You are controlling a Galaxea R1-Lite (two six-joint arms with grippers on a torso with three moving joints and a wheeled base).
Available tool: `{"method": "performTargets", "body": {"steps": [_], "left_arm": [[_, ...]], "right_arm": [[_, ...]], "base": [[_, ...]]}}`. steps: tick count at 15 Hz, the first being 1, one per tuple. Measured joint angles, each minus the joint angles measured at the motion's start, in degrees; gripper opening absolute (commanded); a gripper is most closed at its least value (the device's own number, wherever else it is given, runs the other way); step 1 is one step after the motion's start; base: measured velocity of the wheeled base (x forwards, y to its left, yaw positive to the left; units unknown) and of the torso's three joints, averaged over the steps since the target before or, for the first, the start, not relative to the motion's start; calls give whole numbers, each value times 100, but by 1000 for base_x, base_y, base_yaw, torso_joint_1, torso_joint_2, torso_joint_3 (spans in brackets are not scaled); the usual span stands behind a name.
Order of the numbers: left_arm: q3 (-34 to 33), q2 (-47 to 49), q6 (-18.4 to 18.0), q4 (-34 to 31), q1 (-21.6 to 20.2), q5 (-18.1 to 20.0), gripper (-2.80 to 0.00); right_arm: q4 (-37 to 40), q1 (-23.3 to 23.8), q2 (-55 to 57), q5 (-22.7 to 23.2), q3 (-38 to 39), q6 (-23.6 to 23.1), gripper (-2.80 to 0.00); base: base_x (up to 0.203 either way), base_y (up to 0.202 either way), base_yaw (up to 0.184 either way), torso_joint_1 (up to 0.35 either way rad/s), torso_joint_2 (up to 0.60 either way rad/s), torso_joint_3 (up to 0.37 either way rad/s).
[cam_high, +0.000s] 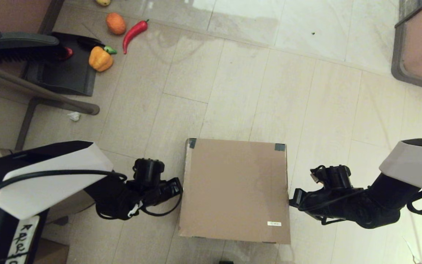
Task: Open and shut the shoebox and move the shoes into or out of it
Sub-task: Open the shoe box
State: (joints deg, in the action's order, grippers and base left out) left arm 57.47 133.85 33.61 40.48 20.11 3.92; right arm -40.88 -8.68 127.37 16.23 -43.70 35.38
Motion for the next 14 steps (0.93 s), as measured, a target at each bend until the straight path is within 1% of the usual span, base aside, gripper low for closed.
{"method": "performTargets", "body": {"steps": [2, 6, 9, 14], "left_arm": [[5, -10, 162, -10, 95, 48, -280], [-136, -170, 314, -46, 307, 43, -280], [-216, -324, 324, -55, 369, 26, -280], [-421, -683, 324, -175, 400, 37, -280]], "right_arm": [[6, -18, -11, 11, -2, -77, -280], [29, -166, -91, 35, 91, -82, -280], [44, -267, -218, 52, 228, -52, -280], [76, -302, -598, 77, 443, -28, -280]], "base": [[0, 0, 0, 0, 0, 0], [0, 0, 0, 0, 0, 0], [0, 0, 0, 0, 0, 0], [0, 0, 0, 0, 0, 0]]}}
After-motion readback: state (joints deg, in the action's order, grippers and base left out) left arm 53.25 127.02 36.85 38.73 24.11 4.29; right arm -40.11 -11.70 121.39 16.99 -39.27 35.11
